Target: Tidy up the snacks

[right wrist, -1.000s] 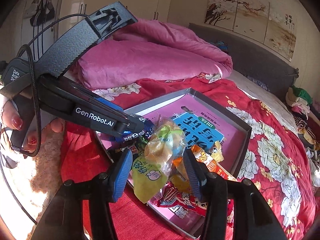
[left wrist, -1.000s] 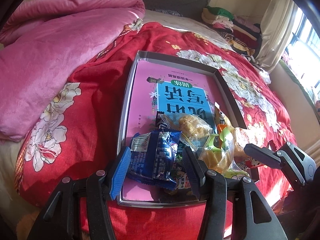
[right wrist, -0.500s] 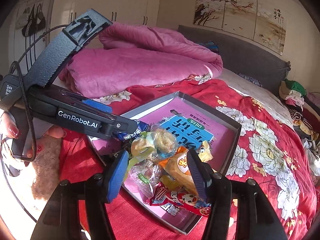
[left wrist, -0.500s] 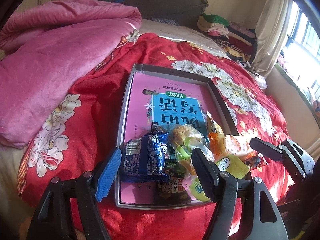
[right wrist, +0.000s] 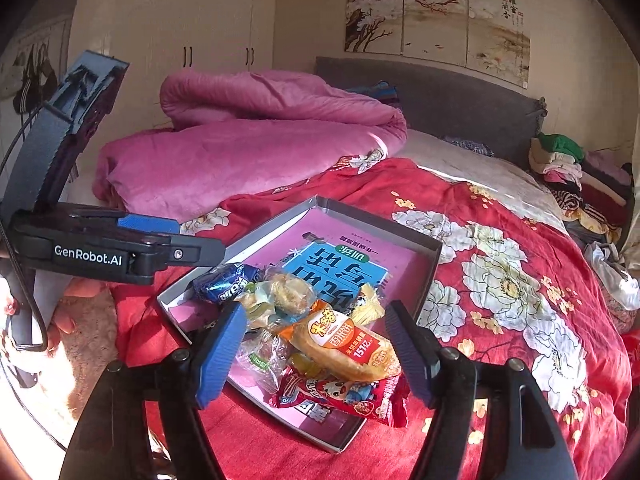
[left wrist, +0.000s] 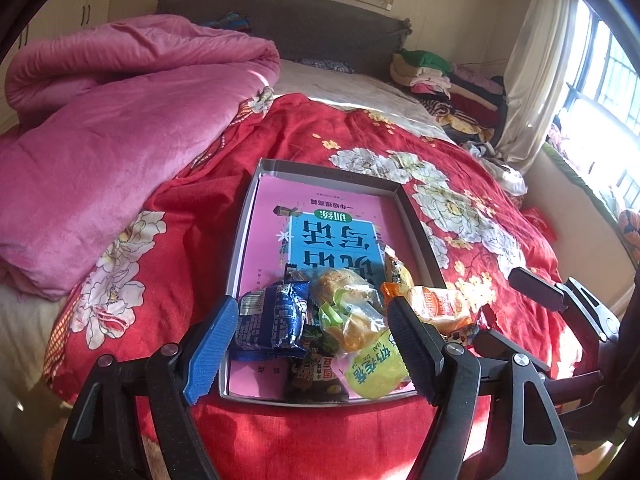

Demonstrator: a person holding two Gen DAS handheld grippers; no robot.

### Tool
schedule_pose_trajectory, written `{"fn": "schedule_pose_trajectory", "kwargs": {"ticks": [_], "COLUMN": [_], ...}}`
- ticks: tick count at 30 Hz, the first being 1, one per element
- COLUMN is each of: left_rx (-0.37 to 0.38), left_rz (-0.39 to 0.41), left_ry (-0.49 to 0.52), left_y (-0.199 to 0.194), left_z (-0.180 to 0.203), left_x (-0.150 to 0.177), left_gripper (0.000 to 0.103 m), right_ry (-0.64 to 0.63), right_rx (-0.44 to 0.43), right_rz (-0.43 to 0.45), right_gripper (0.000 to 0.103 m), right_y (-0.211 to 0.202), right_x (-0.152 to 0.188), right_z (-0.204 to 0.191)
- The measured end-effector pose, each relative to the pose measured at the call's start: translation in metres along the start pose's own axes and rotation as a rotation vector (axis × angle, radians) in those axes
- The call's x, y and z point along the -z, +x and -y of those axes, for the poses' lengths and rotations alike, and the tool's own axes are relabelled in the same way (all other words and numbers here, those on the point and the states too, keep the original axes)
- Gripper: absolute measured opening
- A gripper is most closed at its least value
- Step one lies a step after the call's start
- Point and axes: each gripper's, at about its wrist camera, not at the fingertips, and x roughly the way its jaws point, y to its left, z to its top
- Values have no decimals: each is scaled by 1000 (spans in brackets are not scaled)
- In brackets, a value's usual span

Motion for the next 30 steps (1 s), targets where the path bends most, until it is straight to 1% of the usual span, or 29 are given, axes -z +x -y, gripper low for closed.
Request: {"fn": "schedule_pose_trajectory", "kwargs": {"ticks": [3,5,6,7,10,13,17,19,22,30], "left_rx": [4,6,8,7,3,-7,-14,-18,-28,-41], "left_rz": [-18,-28,-36,-45,-78,-105,-126,-126,-123,-109], "left_ry": [-22,-26,-25,-26,-38,-50,-36,-31,-20,-1], "left_y": [-7,-12,-15,-17,-22,-25,-30,-33,-35,-37], "left_z": [7,14,18,23,32,37,43,45,48,50], "left_x": [6,13,17,21,34,46,58,62,63,62], "left_gripper": [78,78,78,78,78,78,78,78,78,78], "right_ry": [59,90,104,116,140,162,168,170,185,179], "right_rx": [2,-3,-4,-6,0,12,12,8,3,17], "right_rz": [-3,-1,-2,-4,-13,-44,-96,-117,-125,-113], "right_gripper": [78,84,90,94,96,99,100,100,101,101], "right_y": [-13,-23,-29,-34,-46,-54,-58,-61,-66,-70], "right_x": [-2,-2,-2,-2,1,7,20,26,34,33], "right_z": [11,18,20,22,26,29,28,27,27,25]}}
